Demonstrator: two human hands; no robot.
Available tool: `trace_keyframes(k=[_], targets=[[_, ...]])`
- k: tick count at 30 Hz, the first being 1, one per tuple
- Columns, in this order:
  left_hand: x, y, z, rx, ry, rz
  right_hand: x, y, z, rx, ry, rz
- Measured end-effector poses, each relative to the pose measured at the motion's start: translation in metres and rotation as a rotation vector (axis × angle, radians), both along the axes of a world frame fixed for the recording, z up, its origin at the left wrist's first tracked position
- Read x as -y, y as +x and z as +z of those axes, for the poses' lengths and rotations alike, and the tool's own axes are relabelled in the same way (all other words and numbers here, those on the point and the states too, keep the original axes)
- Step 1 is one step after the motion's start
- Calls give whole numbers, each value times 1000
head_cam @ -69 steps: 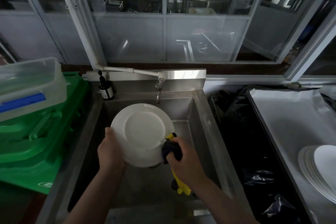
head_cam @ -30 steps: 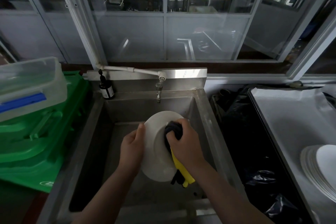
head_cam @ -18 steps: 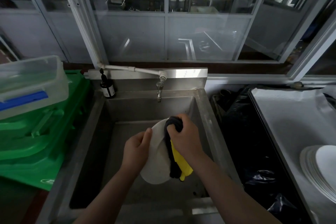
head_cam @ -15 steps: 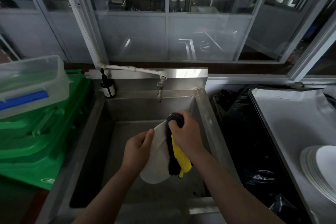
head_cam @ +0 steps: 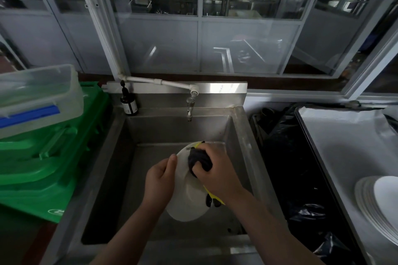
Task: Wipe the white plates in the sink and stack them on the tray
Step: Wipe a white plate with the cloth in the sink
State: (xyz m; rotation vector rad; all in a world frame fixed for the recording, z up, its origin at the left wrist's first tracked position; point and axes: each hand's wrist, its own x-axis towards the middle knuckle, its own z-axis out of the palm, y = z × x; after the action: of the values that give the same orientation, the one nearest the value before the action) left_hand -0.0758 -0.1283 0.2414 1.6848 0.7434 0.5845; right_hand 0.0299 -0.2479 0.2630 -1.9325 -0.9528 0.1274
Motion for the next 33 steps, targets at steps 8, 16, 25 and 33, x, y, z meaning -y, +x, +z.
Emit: trace_keyframes(k=[8, 16, 25, 33], targets=[[-3, 3, 14, 38, -229, 117, 12, -13, -15, -12, -131, 88], [-5, 2, 21, 72, -316, 227, 23, -26, -37, -58, -178, 121], [-8, 4, 27, 66, -490, 394, 28, -33, -35, -34, -179, 128], [-5, 3, 29, 85, -480, 443, 34, -36, -34, 1, -214, 135]])
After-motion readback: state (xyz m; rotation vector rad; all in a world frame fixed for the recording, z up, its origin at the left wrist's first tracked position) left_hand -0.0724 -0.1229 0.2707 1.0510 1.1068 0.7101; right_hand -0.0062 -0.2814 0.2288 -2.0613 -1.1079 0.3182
